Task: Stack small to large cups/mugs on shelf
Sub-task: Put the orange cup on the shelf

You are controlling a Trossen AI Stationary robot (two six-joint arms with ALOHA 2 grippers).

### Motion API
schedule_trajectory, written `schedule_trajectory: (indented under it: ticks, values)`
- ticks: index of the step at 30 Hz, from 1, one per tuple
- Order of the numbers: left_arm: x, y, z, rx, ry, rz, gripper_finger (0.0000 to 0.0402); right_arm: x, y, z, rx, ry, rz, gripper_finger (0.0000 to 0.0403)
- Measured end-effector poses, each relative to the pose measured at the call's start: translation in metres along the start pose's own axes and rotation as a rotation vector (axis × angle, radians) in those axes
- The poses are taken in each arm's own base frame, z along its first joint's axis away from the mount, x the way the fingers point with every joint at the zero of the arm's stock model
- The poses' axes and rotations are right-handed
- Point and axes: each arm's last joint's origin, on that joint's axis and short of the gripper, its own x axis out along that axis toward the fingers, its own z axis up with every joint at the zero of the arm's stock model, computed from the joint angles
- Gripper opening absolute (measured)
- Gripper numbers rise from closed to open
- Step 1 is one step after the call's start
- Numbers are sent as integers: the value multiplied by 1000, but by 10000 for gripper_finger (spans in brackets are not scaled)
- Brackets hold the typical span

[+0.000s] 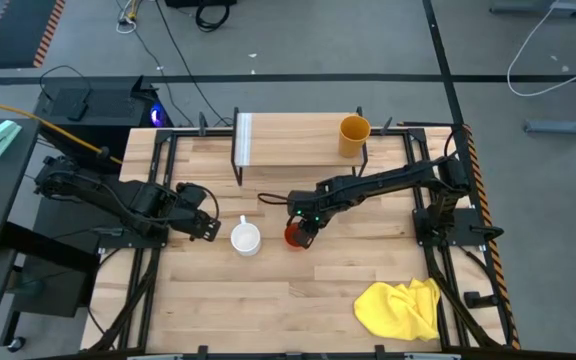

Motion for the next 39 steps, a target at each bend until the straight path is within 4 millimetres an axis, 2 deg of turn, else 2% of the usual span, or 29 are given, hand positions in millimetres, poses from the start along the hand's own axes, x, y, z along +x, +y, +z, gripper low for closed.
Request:
schedule_trajectory:
  ticks: [9, 17, 21, 26, 30, 35, 39]
  values:
    - [0, 0, 0, 0, 0, 0, 52, 0, 0, 0, -19, 15, 19, 13]
    - [0, 0, 0, 0, 0, 0, 52, -1, 0, 0, -20, 19, 21, 13]
    - [0, 0, 0, 1, 0, -1, 52, -14, 5, 5, -48, 22, 20, 7]
    - [0, 0, 0, 3, 0, -1, 52, -45, 7, 15, -91, 38, 3, 5]
    - [0, 0, 0, 9, -1, -3, 52, -81, 4, 26, -115, 30, -27, 6]
    - [0, 0, 0, 10, -1, -4, 52, -131, -14, 45, -104, -47, -91, 4]
    - [0, -1, 0, 10, -2, -7, 52, -168, -38, 60, -61, -121, -129, 4]
